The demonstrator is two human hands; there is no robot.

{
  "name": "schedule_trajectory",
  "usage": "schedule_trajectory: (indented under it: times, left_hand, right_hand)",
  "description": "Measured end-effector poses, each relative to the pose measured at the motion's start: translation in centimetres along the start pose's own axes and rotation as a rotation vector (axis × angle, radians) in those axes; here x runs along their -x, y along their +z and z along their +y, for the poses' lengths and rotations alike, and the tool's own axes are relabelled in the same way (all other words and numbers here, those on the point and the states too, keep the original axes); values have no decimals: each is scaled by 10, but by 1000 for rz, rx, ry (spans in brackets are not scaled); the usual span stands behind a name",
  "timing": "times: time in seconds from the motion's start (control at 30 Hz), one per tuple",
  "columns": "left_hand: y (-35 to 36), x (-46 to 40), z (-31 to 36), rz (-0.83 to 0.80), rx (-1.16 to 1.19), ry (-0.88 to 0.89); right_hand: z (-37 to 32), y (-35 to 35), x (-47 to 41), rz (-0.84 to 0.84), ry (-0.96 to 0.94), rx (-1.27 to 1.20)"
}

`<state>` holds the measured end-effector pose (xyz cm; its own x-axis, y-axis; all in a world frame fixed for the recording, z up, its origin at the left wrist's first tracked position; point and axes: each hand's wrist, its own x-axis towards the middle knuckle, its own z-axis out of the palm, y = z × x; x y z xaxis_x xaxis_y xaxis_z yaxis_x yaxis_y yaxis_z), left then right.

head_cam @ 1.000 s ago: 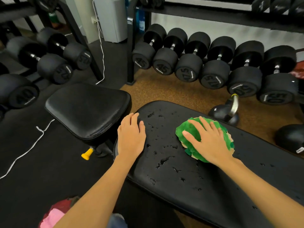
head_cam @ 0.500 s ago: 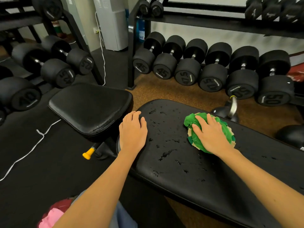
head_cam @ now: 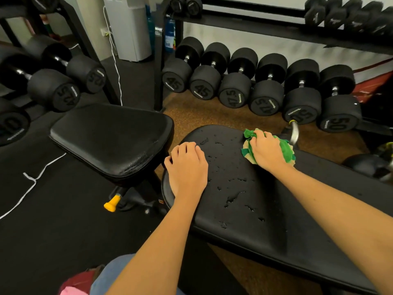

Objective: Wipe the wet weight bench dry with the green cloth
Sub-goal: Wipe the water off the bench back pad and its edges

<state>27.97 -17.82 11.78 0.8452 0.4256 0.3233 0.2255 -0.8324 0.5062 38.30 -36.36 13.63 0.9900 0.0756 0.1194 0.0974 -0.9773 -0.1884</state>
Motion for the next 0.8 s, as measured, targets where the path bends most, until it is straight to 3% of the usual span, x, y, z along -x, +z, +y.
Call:
schedule_trajectory:
  times: [0.1,0.43,0.63,0.8]
  left_hand:
    - [3,1,-1,20,-7,15]
    - [7,-1,0,56,-14,5]
    - [7,-2,0,57,-13,-3]
    - [6,-3,-1,7,-27,10]
  right_hand:
    - [-26,0,-7,-17,-64,22]
    - [-97,19,-28,-65,-292,-363]
    - [-81,-12,-11,-61,-385,-570]
    - [-27,-51,3,-13,-395,-456]
